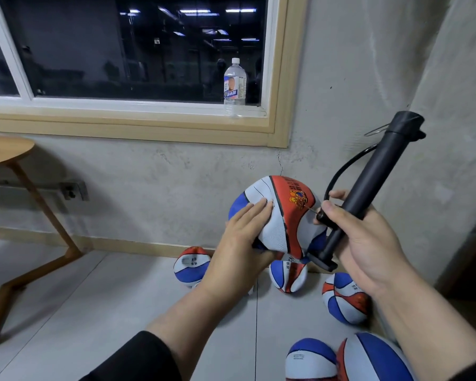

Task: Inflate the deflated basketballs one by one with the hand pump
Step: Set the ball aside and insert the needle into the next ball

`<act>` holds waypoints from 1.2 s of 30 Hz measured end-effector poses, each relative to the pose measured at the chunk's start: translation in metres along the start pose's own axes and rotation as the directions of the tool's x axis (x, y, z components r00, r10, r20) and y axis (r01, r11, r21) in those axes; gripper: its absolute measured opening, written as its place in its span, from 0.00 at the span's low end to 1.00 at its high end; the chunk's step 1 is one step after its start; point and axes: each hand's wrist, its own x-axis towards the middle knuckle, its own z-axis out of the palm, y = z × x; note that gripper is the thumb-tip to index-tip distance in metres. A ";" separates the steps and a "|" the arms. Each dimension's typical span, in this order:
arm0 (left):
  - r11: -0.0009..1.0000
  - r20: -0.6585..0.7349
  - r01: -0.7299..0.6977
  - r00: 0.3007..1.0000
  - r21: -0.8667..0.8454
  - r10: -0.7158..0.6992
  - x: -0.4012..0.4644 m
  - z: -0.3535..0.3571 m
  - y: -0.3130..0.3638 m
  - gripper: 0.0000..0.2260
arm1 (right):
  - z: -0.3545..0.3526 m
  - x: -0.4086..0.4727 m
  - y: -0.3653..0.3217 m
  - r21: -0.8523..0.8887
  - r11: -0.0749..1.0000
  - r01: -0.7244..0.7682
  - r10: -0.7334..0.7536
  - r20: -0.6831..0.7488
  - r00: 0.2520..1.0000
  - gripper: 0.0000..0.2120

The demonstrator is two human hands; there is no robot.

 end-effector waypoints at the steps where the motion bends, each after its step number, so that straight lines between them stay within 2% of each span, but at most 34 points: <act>1: 0.999 0.051 0.031 0.998 -0.014 -0.030 0.000 -0.002 -0.001 0.39 | 0.000 -0.001 0.000 -0.008 1.000 0.003 -0.003 -0.001 1.000 0.14; 4: 0.990 0.148 0.129 0.982 -0.062 -0.118 -0.001 -0.009 0.007 0.40 | -0.001 -0.001 0.002 -0.026 1.000 0.017 -0.018 -0.023 1.000 0.10; 5: 0.973 0.129 0.183 0.978 -0.139 -0.165 -0.001 -0.010 0.011 0.35 | 0.000 -0.001 0.002 -0.011 1.000 0.023 -0.023 -0.029 0.999 0.08; 7: 0.906 0.027 0.299 0.952 -0.298 -0.306 -0.001 -0.014 0.014 0.20 | 0.001 0.002 -0.002 0.062 0.998 0.028 -0.027 -0.030 0.999 0.07; 9: 0.822 -0.084 0.391 0.883 -0.415 -0.463 0.002 -0.020 0.012 0.09 | 0.001 0.006 -0.009 0.155 0.987 0.034 -0.030 -0.030 0.999 0.06; 10: 0.758 -0.103 0.420 0.840 -0.499 -0.533 0.003 -0.022 0.011 0.07 | 0.001 0.007 -0.012 0.179 0.983 0.036 -0.031 -0.031 0.999 0.07; 12: 0.628 -0.077 0.449 0.773 -0.635 -0.630 0.004 -0.025 0.013 0.08 | 0.000 0.008 -0.014 0.151 0.988 0.043 -0.037 -0.038 0.999 0.08; 13: 0.607 -0.069 0.453 0.762 -0.653 -0.643 0.004 -0.025 0.014 0.09 | 0.001 0.008 -0.013 0.121 0.992 0.045 -0.041 -0.040 0.998 0.09; 18: 0.652 -0.078 0.474 0.772 -0.592 -0.631 0.003 -0.025 0.016 0.08 | 0.007 0.003 -0.005 0.051 0.998 0.031 -0.031 0.002 1.000 0.11; 21: 0.620 -0.059 0.473 0.764 -0.626 -0.643 0.001 -0.023 0.015 0.08 | 0.007 0.004 -0.005 0.029 0.999 0.037 -0.037 0.001 0.999 0.12; 23: 0.556 -0.035 0.453 0.753 -0.697 -0.657 0.000 -0.025 0.014 0.10 | 0.002 0.006 -0.005 0.014 0.999 0.032 -0.031 -0.028 0.999 0.12; 25: 0.456 0.032 0.410 0.770 -0.790 -0.637 0.000 -0.025 0.007 0.18 | -0.005 0.007 -0.005 0.019 1.000 0.009 -0.008 -0.047 0.999 0.13; 28: 0.288 0.177 0.369 0.833 -0.884 -0.524 0.003 -0.026 0.000 0.28 | -0.010 0.007 -0.004 0.097 0.995 -0.029 0.034 -0.051 0.998 0.10; 30: 0.224 0.293 0.426 0.842 -0.877 -0.452 0.006 -0.028 0.002 0.31 | -0.011 0.007 -0.003 0.127 0.991 -0.031 0.040 -0.066 0.997 0.07; 31: 0.182 0.354 0.472 0.820 -0.863 -0.449 0.008 -0.029 0.002 0.34 | -0.011 0.007 -0.003 0.115 0.993 -0.023 0.032 -0.078 0.996 0.07; 33: 0.160 0.403 0.537 0.769 -0.828 -0.496 0.011 -0.032 0.000 0.38 | -0.012 0.005 -0.003 0.091 0.996 -0.010 0.017 -0.081 0.997 0.08; 36: 0.218 0.459 0.662 0.684 -0.718 -0.567 0.011 -0.036 -0.003 0.33 | -0.012 0.002 -0.005 0.007 1.000 0.009 -0.009 -0.027 1.000 0.11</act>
